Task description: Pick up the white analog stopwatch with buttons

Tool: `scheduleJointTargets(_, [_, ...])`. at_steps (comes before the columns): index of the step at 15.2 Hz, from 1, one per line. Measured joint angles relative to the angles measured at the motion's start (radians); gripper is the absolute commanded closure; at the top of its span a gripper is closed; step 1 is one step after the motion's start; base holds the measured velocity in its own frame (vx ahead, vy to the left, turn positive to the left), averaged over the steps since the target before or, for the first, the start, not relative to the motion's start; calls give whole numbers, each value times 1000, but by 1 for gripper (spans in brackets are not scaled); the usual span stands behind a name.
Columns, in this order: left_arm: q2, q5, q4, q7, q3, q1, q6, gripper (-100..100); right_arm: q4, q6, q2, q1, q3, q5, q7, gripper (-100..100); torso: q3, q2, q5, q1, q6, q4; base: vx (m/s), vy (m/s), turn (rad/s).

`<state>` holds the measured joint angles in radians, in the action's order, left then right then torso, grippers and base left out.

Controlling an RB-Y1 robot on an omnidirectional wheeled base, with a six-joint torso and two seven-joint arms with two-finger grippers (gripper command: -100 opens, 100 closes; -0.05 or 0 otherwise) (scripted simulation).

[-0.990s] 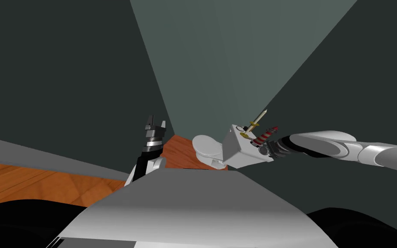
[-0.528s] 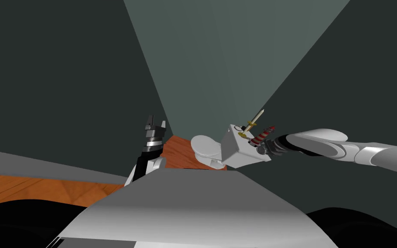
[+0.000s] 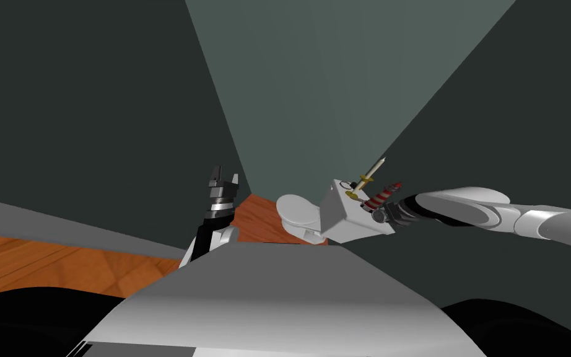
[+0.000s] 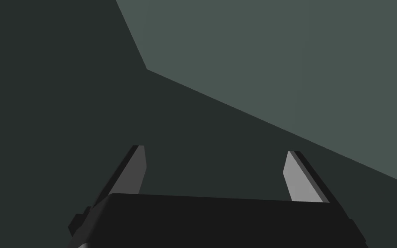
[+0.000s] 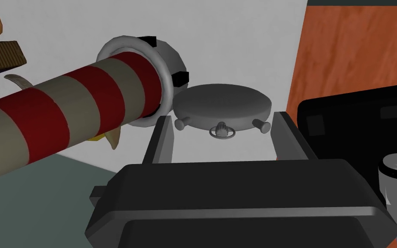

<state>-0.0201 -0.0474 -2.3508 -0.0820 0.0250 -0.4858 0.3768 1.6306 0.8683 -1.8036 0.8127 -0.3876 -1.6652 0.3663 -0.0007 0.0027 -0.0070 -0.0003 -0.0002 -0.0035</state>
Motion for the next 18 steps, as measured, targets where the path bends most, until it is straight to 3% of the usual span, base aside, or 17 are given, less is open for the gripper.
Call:
scheduleJointTargets(3, [0, 0, 0, 0, 0, 0, 0, 0, -65, -40, -36, 28, 27, 80, -54, 100, -1, 1, -3, -1, 1, -2, -45, 52, 100])
scheduleJointTargets(18, [0, 0, 0, 0, 0, 0, 0, 0, -304, -91, -76, 157, 28, 356, -310, 100, 0, 1, -4, -2, 2, -1, -29, 40, 74])
